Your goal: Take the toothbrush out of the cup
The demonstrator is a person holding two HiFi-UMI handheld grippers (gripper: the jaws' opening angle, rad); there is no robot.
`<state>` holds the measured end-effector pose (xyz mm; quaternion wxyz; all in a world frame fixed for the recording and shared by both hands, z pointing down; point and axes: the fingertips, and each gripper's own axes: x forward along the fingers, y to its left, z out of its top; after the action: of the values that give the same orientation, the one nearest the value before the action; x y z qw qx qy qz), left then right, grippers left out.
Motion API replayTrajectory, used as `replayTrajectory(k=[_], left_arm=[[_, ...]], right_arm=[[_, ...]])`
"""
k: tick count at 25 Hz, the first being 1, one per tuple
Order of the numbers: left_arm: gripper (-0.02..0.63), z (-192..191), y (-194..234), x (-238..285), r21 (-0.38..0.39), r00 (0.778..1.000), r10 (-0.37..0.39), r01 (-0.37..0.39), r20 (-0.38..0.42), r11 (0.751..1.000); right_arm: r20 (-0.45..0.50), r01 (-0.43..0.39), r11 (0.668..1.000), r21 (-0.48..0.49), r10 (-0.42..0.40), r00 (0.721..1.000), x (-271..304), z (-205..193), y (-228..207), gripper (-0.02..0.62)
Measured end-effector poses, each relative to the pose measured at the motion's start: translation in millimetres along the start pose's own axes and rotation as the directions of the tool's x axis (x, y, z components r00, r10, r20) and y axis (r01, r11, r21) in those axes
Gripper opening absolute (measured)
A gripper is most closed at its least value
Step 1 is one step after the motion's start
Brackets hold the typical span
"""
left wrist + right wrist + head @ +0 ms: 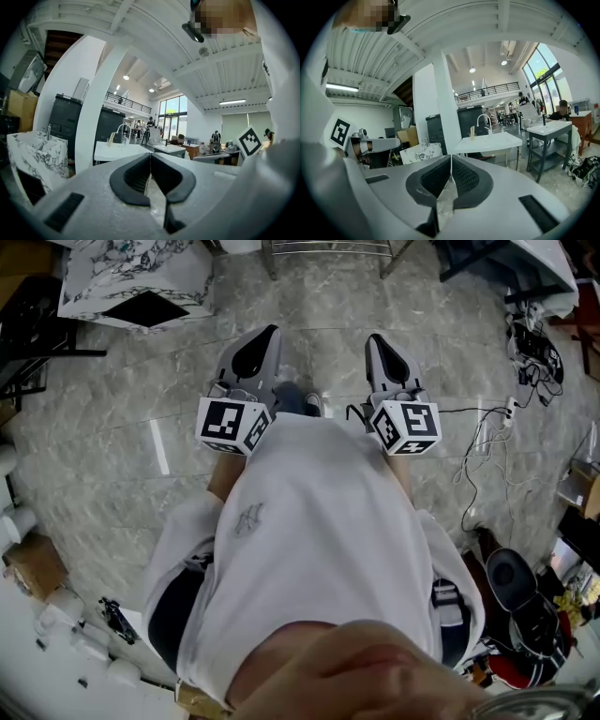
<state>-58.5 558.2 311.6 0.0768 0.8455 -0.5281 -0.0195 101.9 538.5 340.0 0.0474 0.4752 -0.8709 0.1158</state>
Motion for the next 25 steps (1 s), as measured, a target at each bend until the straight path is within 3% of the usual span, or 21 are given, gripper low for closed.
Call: replayTrajectory(k=[6,13,20,25], left_arm=[[0.017,-11,-6,1,0.024,0.999,-0.003,0.003,-0.035,1.0],[0.017,-5,9,26,-0.026,1.0,-0.013,0.013,-0.012,1.0],[0.018,5,48,69,-0.026,1.0,0.001,-0.002,-0.007,1.0],[0.017,8,84,103,-0.069,0.999,0.003,-0.006,-0.032,0.998]], right_arm=[[-0.038,0.053,0.999,-0.007,-0.053,0.998,-12,-14,-26,0.015],[-0.039,0.054,0.999,-0.009,-0.054,0.998,11,-6,-46,0.015],[-0.042,0.039,0.999,0.014,-0.039,0.998,62,8,-56,0.015],[-0.035,0.014,0.999,0.036,-0.013,0.999,106,20,-53,0.015]])
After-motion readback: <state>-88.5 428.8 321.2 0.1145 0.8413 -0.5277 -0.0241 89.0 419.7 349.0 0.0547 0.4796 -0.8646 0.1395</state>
